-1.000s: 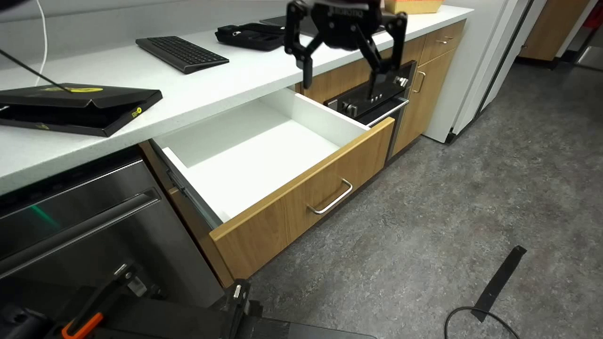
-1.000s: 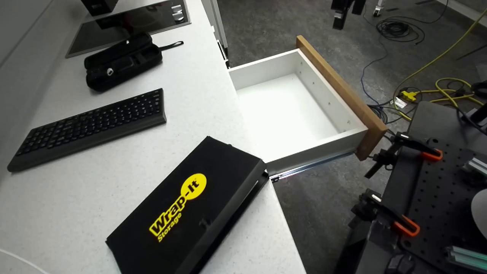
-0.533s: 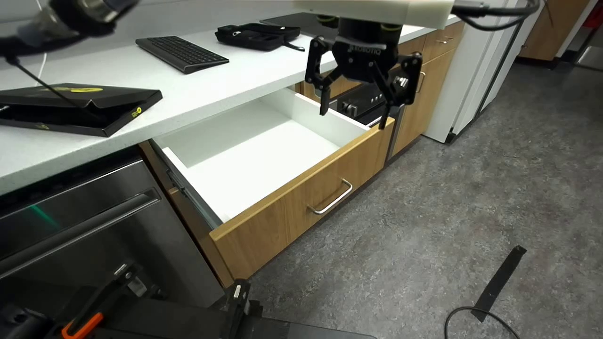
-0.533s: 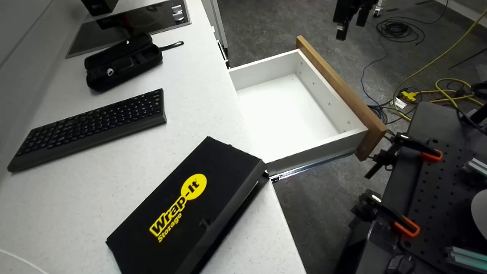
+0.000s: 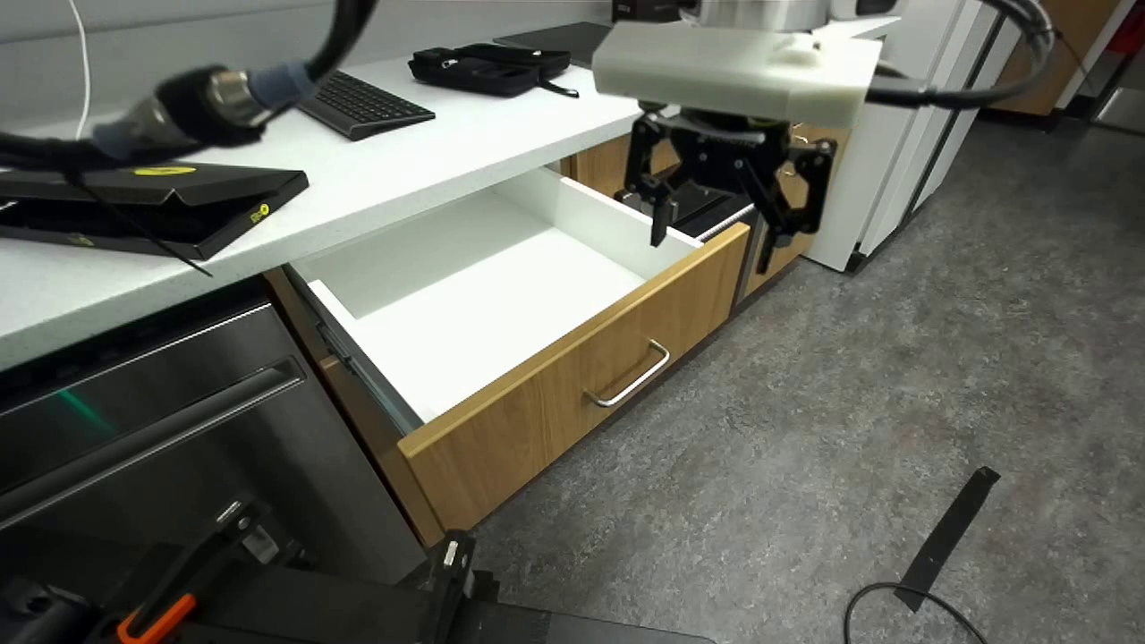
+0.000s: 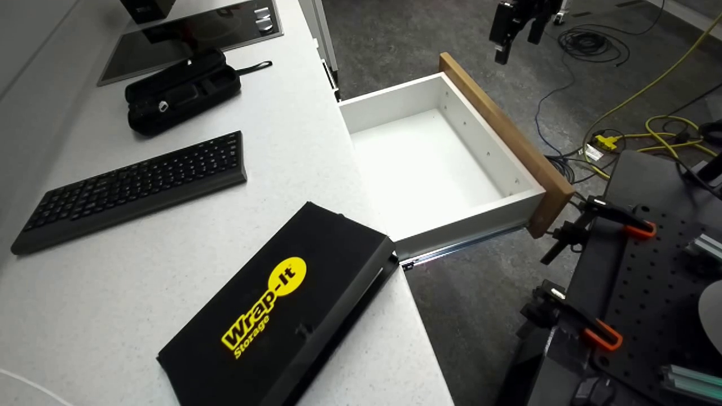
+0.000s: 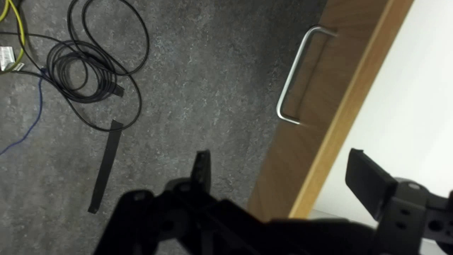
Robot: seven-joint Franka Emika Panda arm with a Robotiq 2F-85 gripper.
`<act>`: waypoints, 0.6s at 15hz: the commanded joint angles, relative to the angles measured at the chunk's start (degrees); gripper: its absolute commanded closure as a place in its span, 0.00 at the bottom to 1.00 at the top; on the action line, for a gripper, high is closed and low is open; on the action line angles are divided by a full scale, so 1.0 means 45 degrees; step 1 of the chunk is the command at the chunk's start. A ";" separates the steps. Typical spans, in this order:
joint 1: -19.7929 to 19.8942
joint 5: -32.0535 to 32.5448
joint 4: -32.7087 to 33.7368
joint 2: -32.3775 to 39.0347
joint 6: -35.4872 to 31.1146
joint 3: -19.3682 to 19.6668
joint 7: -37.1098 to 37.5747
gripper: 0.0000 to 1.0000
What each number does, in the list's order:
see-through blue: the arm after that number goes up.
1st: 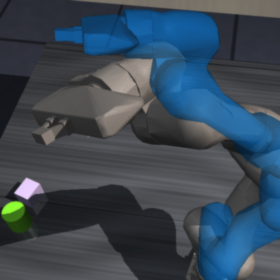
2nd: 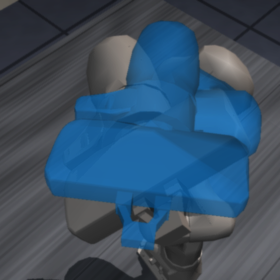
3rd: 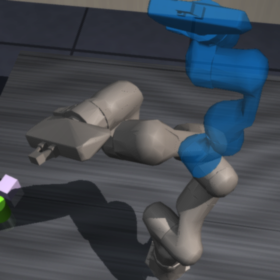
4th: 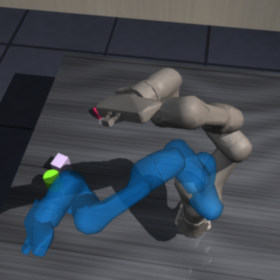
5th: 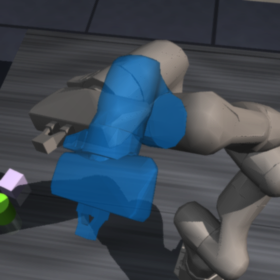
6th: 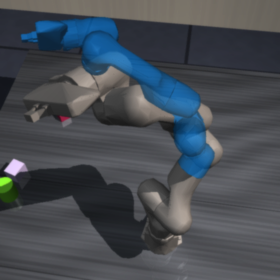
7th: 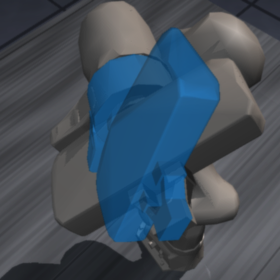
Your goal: Close the drawer
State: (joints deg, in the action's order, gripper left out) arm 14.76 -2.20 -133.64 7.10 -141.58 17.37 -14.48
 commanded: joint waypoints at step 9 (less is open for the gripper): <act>0.1171 -0.0658 0.3302 0.5695 -0.2200 -0.0279 0.3122 0.00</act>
State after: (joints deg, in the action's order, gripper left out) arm 18.61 -2.46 -125.09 25.69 -150.93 18.70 -3.79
